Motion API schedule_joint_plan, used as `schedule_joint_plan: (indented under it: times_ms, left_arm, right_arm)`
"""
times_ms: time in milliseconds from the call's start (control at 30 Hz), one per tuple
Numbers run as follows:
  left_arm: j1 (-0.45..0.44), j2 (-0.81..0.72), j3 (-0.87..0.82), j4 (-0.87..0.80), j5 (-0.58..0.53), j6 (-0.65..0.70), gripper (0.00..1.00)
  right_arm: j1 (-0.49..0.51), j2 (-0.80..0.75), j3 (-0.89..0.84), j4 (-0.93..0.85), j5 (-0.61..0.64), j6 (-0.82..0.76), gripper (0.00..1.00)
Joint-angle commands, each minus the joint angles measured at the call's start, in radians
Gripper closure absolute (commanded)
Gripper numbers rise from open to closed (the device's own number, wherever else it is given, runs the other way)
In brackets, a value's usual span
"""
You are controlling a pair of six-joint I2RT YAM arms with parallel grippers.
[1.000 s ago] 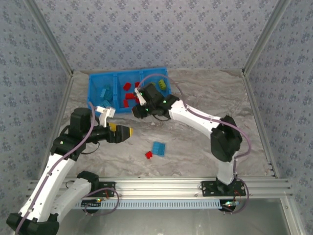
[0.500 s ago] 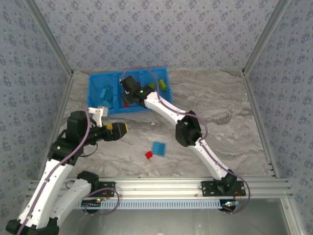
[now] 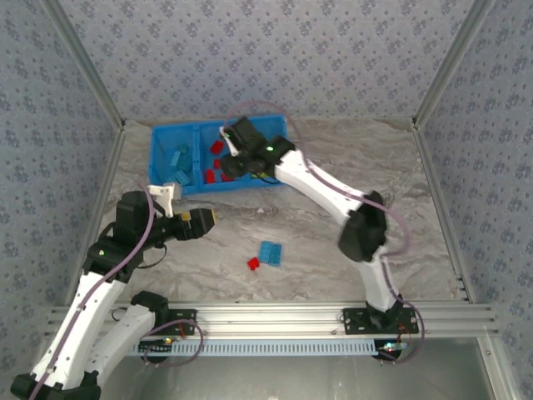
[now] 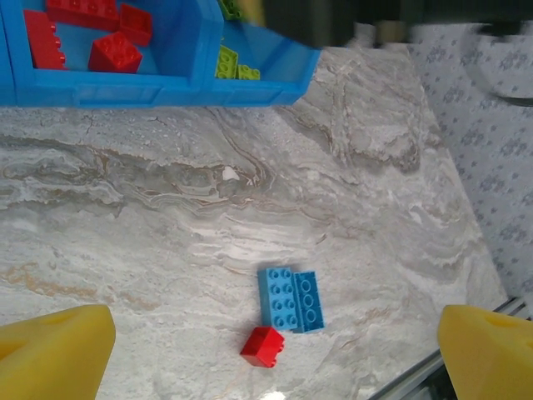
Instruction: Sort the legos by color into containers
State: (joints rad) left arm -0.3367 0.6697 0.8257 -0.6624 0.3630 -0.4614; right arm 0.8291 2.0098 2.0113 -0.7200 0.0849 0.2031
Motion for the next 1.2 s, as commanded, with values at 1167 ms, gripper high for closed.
schedule_joint_plan:
  times_ms: [1167]
  left_arm:
    - [-0.013,0.084,-0.032,-0.053,0.234,0.411,0.01]
  right_arm:
    - [0.407,-0.163,-0.827,0.208,0.159,0.255,0.53]
